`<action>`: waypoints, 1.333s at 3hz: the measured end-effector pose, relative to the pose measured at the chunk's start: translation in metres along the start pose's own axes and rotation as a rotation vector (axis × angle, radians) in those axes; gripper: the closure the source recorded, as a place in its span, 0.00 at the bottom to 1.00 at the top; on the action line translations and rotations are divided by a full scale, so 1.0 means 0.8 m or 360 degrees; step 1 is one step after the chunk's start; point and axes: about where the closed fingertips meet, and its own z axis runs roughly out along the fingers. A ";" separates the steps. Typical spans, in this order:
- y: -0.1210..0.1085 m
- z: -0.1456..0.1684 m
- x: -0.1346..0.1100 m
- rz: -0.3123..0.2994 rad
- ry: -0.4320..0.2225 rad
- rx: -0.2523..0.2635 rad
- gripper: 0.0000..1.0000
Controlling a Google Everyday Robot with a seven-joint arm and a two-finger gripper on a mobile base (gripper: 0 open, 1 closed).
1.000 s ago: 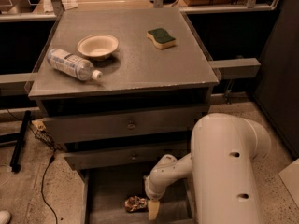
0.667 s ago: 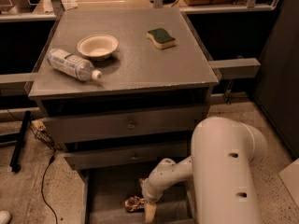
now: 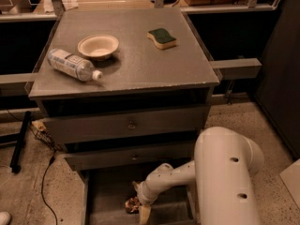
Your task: Pick orange can from bottom drawer and place on counter
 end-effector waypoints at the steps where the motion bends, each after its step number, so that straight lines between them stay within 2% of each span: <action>1: -0.001 0.002 0.000 -0.0021 -0.0004 0.0001 0.00; 4: -0.013 0.045 0.019 0.0012 -0.0075 0.0011 0.00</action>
Offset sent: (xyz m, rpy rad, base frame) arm 0.0143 0.0018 -0.0237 0.0349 0.0056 0.0117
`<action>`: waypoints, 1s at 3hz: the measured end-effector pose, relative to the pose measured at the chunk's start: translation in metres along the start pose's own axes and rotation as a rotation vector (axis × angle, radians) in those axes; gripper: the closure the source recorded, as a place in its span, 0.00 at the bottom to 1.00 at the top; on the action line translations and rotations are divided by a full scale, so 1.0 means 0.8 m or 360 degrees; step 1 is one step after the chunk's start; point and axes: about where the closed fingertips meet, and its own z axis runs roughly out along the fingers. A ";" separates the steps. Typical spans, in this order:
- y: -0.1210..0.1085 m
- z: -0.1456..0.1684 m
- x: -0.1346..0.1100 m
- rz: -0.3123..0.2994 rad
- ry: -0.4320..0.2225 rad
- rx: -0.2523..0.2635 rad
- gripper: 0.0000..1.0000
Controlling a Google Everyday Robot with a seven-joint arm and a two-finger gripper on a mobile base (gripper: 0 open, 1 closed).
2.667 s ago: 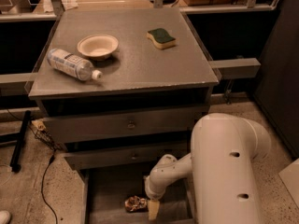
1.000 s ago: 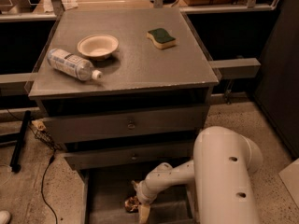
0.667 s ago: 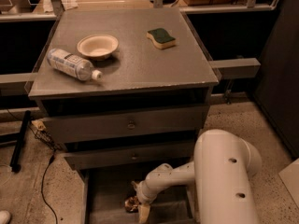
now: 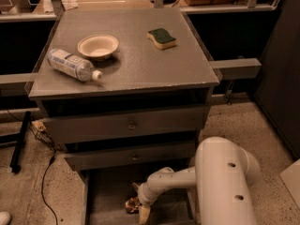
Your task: Pick orange can from bottom drawer and place on counter
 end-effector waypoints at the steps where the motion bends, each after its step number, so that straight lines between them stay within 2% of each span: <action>1: -0.007 0.010 0.007 0.0012 -0.0018 0.0002 0.00; 3: -0.014 0.038 0.020 0.0042 -0.0064 -0.0043 0.00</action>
Offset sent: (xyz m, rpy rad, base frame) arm 0.0315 0.0028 -0.0162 0.0381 -0.0059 -0.0183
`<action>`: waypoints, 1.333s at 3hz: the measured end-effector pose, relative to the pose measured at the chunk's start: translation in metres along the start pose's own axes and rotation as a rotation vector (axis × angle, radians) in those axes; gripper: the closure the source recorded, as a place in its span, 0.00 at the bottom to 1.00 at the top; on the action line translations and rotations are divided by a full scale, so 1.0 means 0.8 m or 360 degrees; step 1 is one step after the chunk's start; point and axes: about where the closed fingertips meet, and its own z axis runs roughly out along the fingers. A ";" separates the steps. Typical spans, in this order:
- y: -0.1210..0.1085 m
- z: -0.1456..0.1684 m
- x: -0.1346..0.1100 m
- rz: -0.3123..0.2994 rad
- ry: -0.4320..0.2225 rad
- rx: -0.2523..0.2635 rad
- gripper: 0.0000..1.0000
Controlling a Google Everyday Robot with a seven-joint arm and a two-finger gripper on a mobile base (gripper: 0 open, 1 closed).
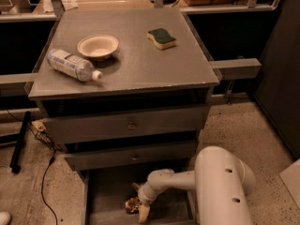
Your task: Pick orange can from bottom drawer and place on counter
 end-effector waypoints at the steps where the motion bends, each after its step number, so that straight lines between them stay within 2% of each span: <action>1: 0.000 0.002 0.001 0.0001 -0.0003 -0.0004 0.00; 2: 0.000 0.002 0.001 0.0001 -0.0003 -0.0004 0.19; 4: 0.000 0.002 0.001 0.0001 -0.0003 -0.0005 0.66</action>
Offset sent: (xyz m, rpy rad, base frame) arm -0.0002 0.0001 -0.0017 0.0014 0.0030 0.0008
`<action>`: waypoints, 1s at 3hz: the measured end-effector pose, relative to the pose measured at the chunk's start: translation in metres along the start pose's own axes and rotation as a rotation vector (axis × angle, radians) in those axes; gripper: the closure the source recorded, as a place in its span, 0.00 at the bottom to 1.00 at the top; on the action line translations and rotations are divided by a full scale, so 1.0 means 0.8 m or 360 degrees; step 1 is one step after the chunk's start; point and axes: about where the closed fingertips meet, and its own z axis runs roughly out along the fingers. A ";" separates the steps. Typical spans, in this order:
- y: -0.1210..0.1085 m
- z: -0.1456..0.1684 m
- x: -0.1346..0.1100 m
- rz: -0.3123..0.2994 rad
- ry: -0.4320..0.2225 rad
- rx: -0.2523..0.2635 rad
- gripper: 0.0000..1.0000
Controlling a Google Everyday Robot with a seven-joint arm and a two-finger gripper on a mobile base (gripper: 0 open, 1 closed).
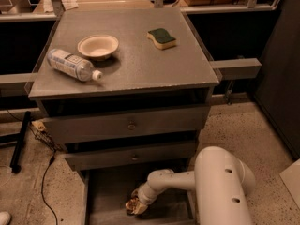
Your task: Pick orange can from bottom drawer and place on counter
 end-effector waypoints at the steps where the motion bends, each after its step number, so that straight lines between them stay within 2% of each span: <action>1: 0.000 0.000 0.000 0.0000 0.0000 0.0000 0.89; 2: 0.000 0.000 0.000 0.0000 0.0000 0.0000 1.00; 3: 0.002 -0.015 -0.010 -0.0011 0.0014 -0.0024 1.00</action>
Offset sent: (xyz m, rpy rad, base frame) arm 0.0000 0.0000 0.0000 0.0000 0.0000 0.0000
